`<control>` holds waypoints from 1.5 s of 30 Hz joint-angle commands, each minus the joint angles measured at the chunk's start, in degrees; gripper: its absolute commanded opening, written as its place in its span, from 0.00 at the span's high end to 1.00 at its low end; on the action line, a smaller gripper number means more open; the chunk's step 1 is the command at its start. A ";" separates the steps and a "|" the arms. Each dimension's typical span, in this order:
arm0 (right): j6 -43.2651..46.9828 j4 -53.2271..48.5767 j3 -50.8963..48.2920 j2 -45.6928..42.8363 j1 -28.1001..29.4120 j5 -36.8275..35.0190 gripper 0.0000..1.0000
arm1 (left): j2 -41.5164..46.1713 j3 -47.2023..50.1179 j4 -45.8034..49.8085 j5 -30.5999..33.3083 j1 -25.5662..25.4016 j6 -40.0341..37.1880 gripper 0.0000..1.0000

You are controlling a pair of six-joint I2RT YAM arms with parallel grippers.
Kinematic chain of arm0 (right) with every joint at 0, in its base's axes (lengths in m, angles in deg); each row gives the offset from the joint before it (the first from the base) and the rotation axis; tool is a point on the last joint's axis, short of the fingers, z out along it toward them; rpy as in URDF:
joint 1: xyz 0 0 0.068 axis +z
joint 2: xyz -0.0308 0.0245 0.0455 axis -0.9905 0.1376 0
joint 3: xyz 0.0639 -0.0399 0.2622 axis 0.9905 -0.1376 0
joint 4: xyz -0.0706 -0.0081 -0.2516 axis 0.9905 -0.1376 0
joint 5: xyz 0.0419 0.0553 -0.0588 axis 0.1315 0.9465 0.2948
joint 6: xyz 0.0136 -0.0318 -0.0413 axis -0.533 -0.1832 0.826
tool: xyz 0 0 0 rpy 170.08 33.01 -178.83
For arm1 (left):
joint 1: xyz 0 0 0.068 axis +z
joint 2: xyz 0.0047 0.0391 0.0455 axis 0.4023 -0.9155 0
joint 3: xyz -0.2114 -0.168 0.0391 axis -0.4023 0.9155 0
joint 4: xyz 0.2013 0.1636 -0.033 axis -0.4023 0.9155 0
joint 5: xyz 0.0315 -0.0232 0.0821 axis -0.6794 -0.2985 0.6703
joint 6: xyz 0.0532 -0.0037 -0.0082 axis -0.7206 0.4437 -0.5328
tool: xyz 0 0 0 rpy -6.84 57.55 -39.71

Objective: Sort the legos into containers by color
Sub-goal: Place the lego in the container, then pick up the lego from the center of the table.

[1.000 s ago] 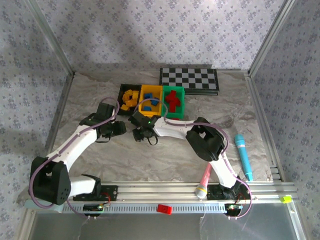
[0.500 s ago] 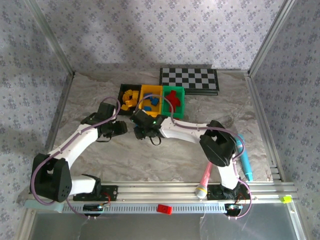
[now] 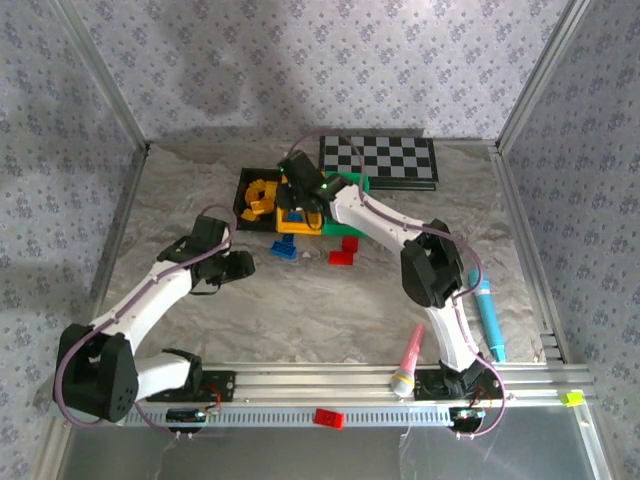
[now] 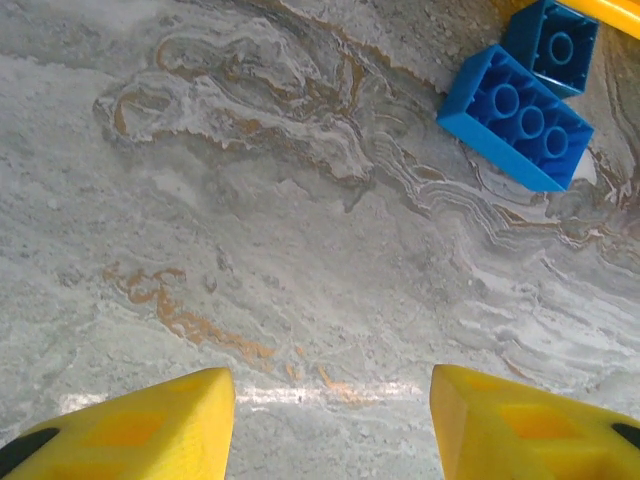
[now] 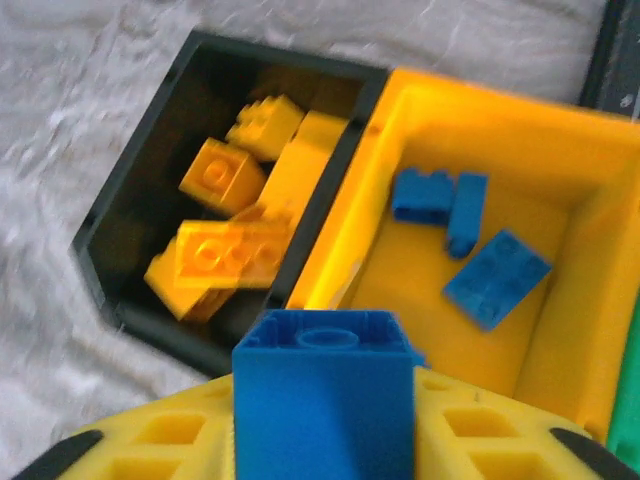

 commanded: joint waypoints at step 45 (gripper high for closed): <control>-6.75 15.17 -58.26 -39.31 6.90 -14.80 0.47 | -36.35 -33.59 13.56 0.83 -9.96 -9.55 0.26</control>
